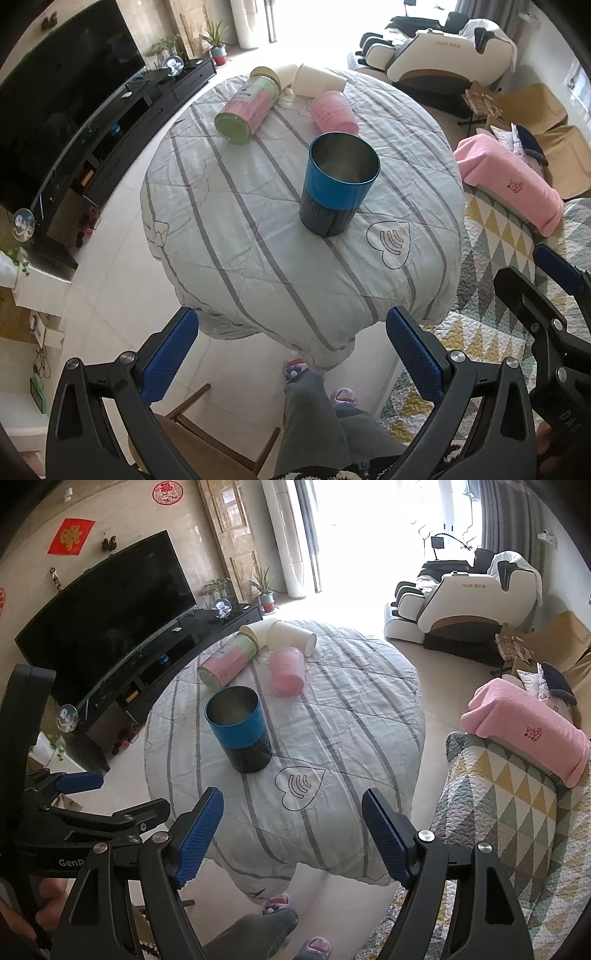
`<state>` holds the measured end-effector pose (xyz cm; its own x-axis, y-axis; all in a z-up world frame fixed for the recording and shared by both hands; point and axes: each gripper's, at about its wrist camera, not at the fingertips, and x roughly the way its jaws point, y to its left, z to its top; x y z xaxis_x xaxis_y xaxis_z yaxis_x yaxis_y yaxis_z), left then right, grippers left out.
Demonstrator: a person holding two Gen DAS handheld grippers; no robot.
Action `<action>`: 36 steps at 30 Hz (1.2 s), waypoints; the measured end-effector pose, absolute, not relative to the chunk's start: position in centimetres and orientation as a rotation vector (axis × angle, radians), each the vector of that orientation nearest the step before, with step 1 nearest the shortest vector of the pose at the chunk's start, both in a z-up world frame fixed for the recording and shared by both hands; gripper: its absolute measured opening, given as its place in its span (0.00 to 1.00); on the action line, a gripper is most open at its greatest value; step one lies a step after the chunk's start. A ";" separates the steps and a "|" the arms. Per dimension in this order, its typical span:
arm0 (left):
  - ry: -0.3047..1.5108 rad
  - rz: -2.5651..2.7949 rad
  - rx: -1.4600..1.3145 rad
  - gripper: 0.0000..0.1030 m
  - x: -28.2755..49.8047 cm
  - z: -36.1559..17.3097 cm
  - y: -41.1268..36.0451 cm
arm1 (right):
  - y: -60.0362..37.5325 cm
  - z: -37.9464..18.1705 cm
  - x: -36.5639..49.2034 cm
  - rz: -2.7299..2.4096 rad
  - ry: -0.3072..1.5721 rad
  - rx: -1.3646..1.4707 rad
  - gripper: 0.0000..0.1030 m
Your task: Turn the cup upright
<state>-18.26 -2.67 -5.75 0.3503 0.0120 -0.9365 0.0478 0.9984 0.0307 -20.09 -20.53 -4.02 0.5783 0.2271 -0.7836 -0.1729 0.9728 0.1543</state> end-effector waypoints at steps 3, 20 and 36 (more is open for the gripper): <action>1.213 -0.023 0.056 1.00 -18.4 -5.7 -2.6 | -20.5 -4.0 -20.0 0.233 0.923 0.066 0.77; 1.204 -0.021 0.062 1.00 -18.2 -5.4 -2.7 | -20.6 -4.3 -19.8 0.224 0.942 0.068 0.77; 1.205 -0.027 0.055 1.00 -17.7 -5.2 -2.7 | -21.0 -4.6 -19.4 0.217 0.952 0.073 0.77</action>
